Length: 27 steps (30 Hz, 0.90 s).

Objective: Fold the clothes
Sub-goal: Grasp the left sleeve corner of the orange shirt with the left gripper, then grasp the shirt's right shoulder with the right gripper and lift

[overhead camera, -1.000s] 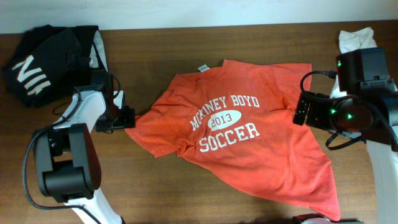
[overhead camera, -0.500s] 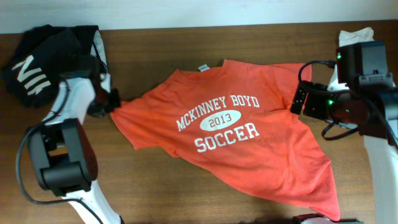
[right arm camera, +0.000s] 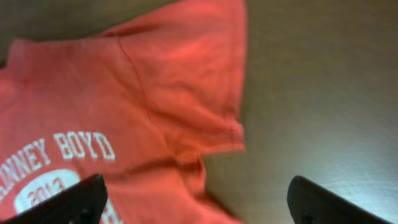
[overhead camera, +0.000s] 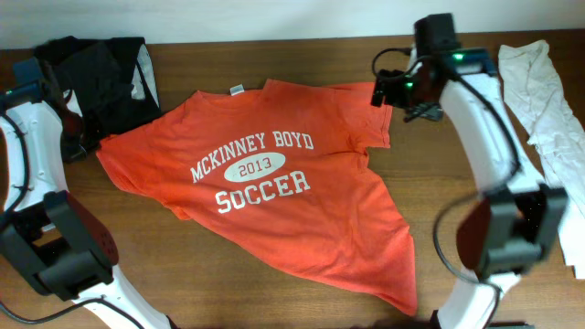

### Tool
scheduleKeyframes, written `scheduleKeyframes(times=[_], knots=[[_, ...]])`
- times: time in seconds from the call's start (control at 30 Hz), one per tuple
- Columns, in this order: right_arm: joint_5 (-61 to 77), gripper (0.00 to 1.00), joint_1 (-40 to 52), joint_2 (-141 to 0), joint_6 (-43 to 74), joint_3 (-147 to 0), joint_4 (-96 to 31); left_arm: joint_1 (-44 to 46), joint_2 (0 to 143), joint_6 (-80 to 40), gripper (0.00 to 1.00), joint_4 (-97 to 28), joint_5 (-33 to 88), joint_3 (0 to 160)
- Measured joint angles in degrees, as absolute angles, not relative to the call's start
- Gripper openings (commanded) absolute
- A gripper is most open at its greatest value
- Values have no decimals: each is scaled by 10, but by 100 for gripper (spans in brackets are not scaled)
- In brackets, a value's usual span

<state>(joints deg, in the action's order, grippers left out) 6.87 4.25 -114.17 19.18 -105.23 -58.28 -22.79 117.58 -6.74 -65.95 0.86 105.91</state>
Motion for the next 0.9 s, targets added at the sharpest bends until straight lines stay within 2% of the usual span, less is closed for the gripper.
scheduleKeyframes(times=[0.17,0.5,0.53,0.63,0.73,0.77,0.8,0.87,0.9], knots=[[97,82,43,-1241,200,-1051,-551,-228,1176,-67,1,-667,11,1059],[96,80,51,-1309,239,-1050,-568,-221,1176,-67,1,-667,11,1059],[96,79,54,-1311,239,-1050,-568,-221,1176,-67,1,-667,11,1059],[89,61,67,-1312,249,-1050,-567,-221,1176,-67,0,-668,11,1059],[84,56,70,-1312,263,-1050,-563,-221,1176,-67,1,-673,11,1059],[82,57,71,-1312,264,-1050,-559,-221,1176,-67,0,-674,11,1059],[80,70,71,-1312,266,-1050,-558,-221,1176,-67,1,-676,11,1059],[79,87,71,-1312,269,-1050,-559,-221,1176,-67,0,-677,11,1059],[78,91,71,-1312,273,-1050,-564,-221,1176,-67,1,-677,11,1059]])
